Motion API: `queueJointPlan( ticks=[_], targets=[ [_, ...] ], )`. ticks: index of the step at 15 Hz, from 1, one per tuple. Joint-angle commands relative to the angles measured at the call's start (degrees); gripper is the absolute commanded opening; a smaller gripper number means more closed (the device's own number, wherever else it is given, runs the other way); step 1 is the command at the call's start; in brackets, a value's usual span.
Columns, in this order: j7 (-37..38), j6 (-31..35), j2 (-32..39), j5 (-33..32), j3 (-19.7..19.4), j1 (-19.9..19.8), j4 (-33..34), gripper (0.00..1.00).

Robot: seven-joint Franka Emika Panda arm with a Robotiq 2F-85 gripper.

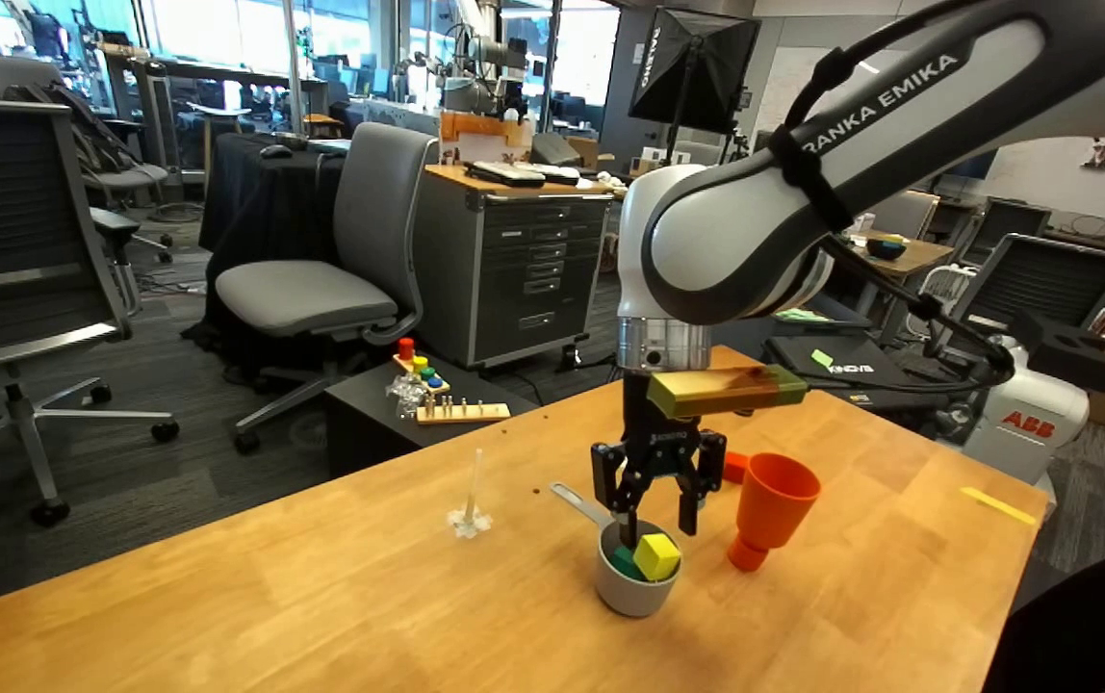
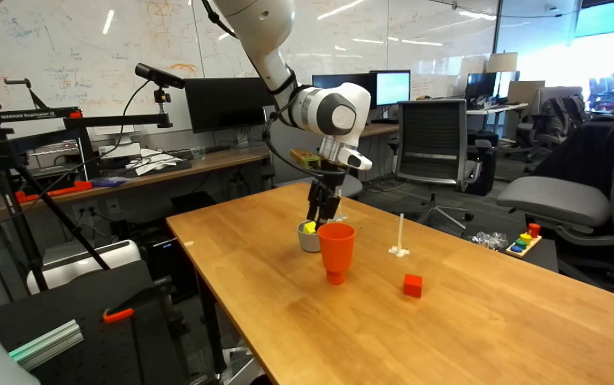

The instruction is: Put the blocks in the gray pot one at a time

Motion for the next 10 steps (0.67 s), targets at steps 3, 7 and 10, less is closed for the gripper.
queueJointPlan(
  ticks=[3,7,10],
  targets=[
    [2.81,0.70,-5.29,-5.86,-5.59,-0.29,-1.85,1.00],
    [4.09,0.85,-8.38,-8.63,-9.72,-2.58,-1.26,1.00],
    [5.33,-0.14,-9.09,-8.53,-11.40,-5.19,-0.15,1.00]
  ],
)
